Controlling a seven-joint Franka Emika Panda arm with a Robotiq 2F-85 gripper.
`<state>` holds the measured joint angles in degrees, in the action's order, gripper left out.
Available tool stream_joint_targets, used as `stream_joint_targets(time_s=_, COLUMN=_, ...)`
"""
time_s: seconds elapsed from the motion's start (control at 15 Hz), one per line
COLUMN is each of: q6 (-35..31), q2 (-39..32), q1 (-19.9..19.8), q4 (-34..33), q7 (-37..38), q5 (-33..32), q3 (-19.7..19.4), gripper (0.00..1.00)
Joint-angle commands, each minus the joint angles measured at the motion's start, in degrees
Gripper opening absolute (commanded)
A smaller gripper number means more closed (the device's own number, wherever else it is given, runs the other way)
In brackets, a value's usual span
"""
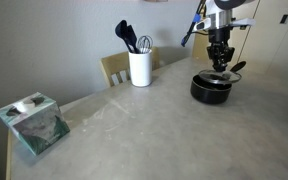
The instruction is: Pick the lid on the table and put it on the pot
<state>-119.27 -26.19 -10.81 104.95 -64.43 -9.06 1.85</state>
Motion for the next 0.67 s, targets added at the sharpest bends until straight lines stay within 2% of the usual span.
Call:
stream_joint_targets(time_s=0.0, q6=-2.72, q2=8.73, q1=2.95, q4=10.49, q7=1.47, q5=0.13, q3=0.6, gripper=0.15)
stream_joint_targets(time_s=0.33, q6=-5.95, q2=13.34, q1=6.19, q4=16.22, q7=3.98, q5=-0.32, q3=0.61, gripper=0.15)
stream_joint_targets(time_s=0.6, q6=-8.91, q2=15.28, q1=6.93, q4=18.91, q7=5.66, q5=-0.37, q3=0.37, gripper=0.15)
